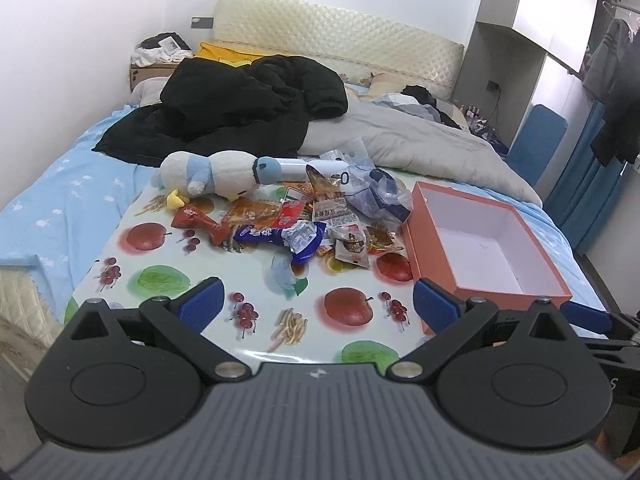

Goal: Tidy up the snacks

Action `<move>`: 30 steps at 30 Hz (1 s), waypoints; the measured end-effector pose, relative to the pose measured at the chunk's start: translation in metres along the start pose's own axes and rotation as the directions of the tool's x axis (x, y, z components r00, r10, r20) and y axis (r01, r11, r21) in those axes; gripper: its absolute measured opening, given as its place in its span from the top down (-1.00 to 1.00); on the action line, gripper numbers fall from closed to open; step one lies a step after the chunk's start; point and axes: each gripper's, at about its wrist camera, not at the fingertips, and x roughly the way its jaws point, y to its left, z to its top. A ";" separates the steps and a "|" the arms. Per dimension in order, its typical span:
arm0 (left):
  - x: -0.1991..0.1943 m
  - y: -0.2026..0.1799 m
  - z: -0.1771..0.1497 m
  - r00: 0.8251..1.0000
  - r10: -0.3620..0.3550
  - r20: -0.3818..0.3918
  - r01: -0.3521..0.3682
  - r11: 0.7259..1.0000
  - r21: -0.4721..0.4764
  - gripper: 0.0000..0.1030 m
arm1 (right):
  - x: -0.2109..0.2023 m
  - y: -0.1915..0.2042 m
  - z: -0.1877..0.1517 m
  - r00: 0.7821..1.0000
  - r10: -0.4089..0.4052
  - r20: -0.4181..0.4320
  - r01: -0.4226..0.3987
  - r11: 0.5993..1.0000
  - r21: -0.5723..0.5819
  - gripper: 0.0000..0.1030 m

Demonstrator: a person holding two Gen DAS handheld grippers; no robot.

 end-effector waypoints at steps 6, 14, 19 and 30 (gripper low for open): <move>-0.002 0.000 0.002 1.000 0.008 0.008 -0.008 1.000 0.008 -0.98 | 0.001 0.000 -0.001 1.000 0.003 0.001 -0.003 1.000 -0.001 -1.00; -0.004 0.004 0.004 1.000 0.019 0.013 -0.019 1.000 -0.004 -0.98 | 0.001 0.000 0.004 1.000 0.001 0.011 -0.001 1.000 0.016 -1.00; -0.005 0.005 0.005 1.000 0.017 0.011 -0.017 1.000 -0.003 -0.98 | 0.002 0.000 0.002 1.000 0.004 0.004 -0.005 1.000 0.019 -1.00; 0.001 0.004 0.002 1.000 -0.004 -0.010 0.004 1.000 -0.015 -0.98 | 0.002 -0.008 0.002 1.000 -0.013 0.001 0.013 0.999 0.046 -1.00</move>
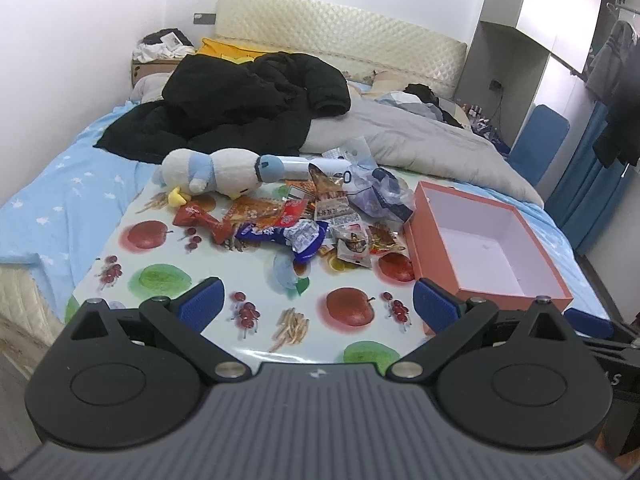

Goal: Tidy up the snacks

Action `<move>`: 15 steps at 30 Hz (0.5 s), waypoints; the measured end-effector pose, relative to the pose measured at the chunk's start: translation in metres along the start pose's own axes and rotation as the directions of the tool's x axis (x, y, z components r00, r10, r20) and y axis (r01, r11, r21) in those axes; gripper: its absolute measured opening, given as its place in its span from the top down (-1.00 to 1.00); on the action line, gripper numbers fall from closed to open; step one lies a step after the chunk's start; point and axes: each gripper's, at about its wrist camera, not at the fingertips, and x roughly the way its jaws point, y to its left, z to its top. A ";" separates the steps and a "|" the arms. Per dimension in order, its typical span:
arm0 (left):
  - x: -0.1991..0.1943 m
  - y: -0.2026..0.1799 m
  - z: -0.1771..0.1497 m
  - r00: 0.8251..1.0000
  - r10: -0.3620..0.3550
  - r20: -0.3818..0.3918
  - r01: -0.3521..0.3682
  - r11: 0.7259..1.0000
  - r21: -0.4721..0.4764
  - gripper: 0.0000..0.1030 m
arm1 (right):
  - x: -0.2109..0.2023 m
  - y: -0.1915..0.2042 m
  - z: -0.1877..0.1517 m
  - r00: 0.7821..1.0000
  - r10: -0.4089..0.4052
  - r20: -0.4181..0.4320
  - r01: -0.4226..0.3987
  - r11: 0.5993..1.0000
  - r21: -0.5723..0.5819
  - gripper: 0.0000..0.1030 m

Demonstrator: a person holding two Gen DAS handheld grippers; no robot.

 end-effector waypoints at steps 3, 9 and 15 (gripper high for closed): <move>0.002 -0.003 -0.001 1.000 -0.003 -0.006 0.003 1.000 -0.001 -0.98 | 0.002 -0.002 -0.001 1.000 -0.005 -0.008 0.006 1.000 0.014 -1.00; 0.012 -0.003 0.003 1.000 0.000 -0.025 0.000 1.000 -0.004 -0.98 | 0.004 -0.003 -0.001 1.000 0.016 -0.020 -0.016 1.000 -0.001 -1.00; 0.024 -0.004 0.007 0.999 0.003 -0.041 -0.003 1.000 -0.009 -0.98 | 0.009 -0.004 -0.004 0.999 0.004 -0.031 -0.005 0.999 -0.041 -1.00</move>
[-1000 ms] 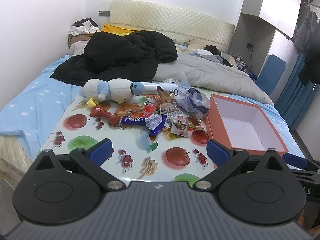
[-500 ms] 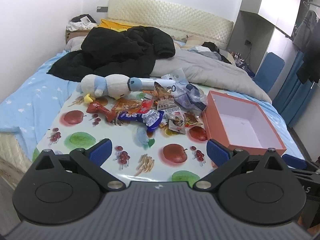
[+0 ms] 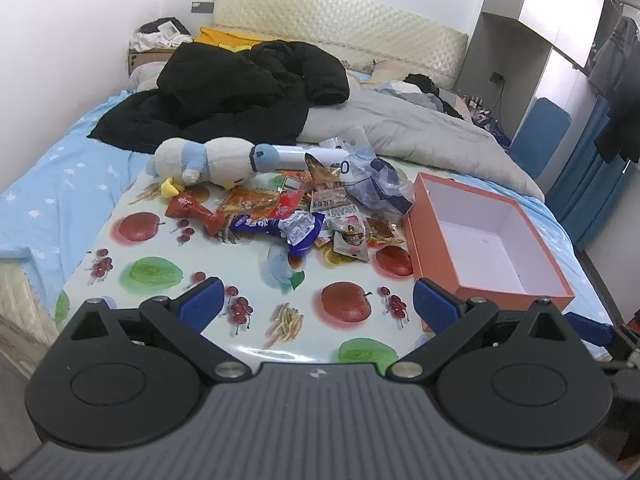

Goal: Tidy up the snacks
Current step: 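Reach the left tool to the red wrapper while the right tool reaches the clear bag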

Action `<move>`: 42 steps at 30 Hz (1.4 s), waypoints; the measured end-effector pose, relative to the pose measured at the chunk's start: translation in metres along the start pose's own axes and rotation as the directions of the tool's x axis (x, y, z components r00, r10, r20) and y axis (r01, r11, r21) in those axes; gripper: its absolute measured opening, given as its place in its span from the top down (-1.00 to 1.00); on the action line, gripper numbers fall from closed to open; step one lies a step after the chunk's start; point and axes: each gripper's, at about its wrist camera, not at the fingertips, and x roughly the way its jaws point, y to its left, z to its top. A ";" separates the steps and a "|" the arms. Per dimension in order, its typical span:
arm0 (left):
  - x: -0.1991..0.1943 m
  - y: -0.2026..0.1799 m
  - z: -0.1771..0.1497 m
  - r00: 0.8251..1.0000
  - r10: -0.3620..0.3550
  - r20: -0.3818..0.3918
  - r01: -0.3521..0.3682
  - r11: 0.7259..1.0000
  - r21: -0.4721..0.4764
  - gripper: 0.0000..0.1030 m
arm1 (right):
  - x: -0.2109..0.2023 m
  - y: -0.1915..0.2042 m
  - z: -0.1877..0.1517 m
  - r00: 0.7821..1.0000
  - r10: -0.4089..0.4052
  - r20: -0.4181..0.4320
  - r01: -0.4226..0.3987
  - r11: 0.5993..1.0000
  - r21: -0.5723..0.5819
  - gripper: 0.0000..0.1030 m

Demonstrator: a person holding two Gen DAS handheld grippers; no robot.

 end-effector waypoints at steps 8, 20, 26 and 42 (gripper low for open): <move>0.037 0.006 0.006 0.999 0.027 -0.043 -0.027 1.000 0.009 -0.98 | 0.015 0.008 0.002 1.000 0.019 0.007 -0.019 0.999 -0.051 -1.00; 0.111 0.030 0.028 0.994 0.068 -0.082 -0.070 0.997 -0.020 -0.98 | 0.084 0.013 0.016 1.000 -0.006 0.011 0.007 0.997 -0.073 -1.00; 0.167 0.055 0.043 0.993 0.063 -0.100 -0.072 0.994 -0.085 -0.96 | 0.133 0.019 0.024 0.999 0.037 -0.030 -0.039 0.995 -0.092 -1.00; 0.337 0.117 0.060 0.964 0.171 -0.202 -0.206 0.965 -0.164 -0.95 | 0.299 0.024 0.027 0.987 -0.033 -0.160 0.010 0.989 -0.146 -0.95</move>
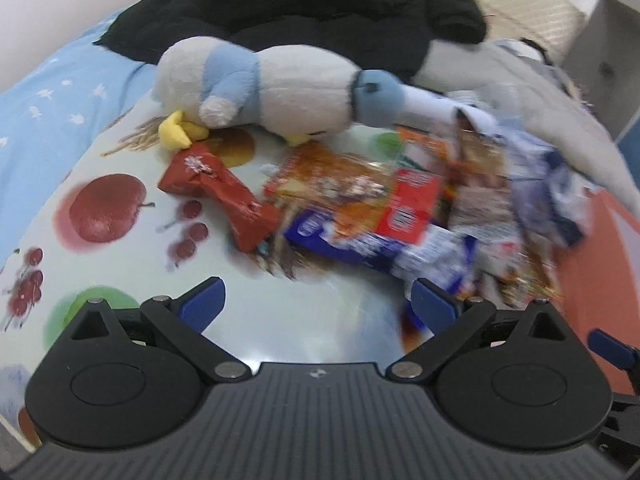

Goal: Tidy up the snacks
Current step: 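Reach the left tool to the red wrapper while the right tool reaches the clear bag, then close the left tool on the red wrapper while the right tool grasps the clear bag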

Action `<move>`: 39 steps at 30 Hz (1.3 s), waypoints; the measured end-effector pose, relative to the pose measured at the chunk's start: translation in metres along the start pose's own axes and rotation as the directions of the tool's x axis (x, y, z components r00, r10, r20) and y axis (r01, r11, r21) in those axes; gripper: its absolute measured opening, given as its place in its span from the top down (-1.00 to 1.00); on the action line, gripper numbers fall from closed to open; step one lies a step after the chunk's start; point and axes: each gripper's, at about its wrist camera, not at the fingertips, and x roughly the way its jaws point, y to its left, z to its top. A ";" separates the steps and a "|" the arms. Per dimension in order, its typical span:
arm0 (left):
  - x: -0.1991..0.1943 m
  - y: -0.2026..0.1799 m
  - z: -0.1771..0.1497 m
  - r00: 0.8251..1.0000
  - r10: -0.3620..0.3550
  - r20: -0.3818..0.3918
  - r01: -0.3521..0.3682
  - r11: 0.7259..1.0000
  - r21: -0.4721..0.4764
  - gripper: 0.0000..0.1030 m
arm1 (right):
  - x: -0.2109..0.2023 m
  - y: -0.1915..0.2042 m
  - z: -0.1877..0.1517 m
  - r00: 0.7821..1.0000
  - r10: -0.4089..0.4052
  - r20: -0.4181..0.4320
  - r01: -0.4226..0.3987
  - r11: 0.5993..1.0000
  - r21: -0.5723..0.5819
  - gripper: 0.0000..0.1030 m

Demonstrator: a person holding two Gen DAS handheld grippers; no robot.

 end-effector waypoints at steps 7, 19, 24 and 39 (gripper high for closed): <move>0.050 0.029 0.019 0.993 0.111 0.027 -0.110 0.993 -0.048 -0.95 | 0.058 -0.007 0.001 0.999 -0.031 -0.043 0.031 1.000 -0.003 -0.88; 0.081 0.054 0.030 0.998 0.055 0.041 -0.048 0.986 -0.159 -0.64 | 0.105 -0.015 -0.005 0.995 -0.036 -0.090 0.035 0.999 -0.007 -0.50; 0.083 0.052 0.029 0.998 0.041 0.049 -0.033 0.988 -0.154 -0.32 | 0.101 -0.015 -0.005 0.995 -0.036 -0.088 0.036 0.999 -0.007 -0.42; 0.040 0.036 -0.007 1.000 -0.005 -0.028 0.002 0.996 -0.092 0.14 | 0.056 -0.017 -0.035 0.991 -0.037 -0.130 0.031 0.998 -0.051 -0.39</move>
